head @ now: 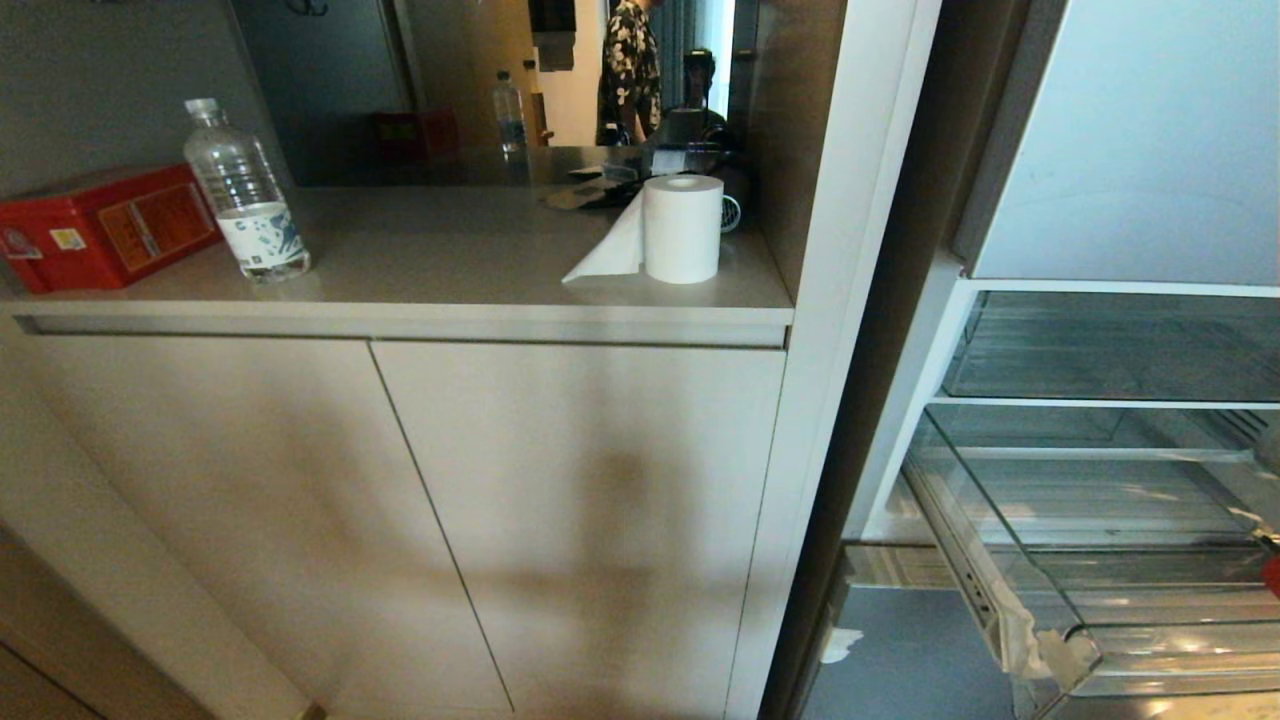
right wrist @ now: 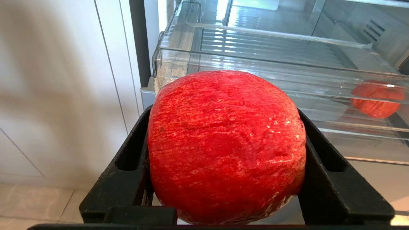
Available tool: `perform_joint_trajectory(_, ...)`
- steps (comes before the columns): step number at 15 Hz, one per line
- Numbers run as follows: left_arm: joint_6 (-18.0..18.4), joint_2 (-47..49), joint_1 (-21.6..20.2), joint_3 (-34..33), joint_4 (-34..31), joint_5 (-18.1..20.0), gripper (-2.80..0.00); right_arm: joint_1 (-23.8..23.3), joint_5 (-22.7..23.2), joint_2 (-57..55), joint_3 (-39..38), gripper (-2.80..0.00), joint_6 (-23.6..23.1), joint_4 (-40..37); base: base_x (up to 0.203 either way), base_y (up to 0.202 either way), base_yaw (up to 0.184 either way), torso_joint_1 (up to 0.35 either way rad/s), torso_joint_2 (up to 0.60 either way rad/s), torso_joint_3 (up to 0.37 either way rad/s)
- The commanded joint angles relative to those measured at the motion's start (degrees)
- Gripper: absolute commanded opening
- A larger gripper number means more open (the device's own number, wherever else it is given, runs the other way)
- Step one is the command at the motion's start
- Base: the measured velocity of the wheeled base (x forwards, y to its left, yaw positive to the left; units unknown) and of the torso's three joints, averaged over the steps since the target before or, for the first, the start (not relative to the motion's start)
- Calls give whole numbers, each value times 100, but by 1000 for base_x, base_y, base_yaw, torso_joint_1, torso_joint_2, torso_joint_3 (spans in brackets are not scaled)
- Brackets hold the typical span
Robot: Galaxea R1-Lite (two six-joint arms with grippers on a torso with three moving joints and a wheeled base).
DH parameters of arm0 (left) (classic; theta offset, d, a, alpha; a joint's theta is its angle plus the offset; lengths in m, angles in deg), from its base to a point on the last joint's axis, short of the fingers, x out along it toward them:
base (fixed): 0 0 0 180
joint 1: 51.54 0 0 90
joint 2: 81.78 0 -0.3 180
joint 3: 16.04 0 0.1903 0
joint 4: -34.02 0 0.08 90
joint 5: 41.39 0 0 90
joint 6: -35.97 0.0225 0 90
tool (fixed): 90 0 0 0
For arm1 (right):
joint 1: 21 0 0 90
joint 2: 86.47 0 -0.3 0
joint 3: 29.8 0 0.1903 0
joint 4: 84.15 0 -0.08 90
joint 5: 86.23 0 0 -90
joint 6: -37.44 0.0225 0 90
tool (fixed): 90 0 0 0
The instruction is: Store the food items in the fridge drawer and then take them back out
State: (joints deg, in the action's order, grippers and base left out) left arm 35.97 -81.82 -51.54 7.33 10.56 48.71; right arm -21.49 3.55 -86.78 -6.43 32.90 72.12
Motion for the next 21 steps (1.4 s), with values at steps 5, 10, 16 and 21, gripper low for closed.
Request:
perform_joint_trajectory(5,0,5,0,-9,1,-1,-280,3,-4,32,0,-280,15,-9,0,1,-46,0,2,0)
perform_joint_trajectory(10,0,5,0,-9,1,-1,-280,5,-4,32,0,-280,32,-9,-1,8,-175,3,3,1)
perform_joint_trajectory(16,0,5,0,-9,1,-1,-280,5,-4,32,0,-280,50,-9,1,7,-176,3,0,1)
perform_joint_trajectory(21,0,5,0,-9,1,-1,-280,5,10,32,0,-280,103,-9,0,9,-176,3,1,3)
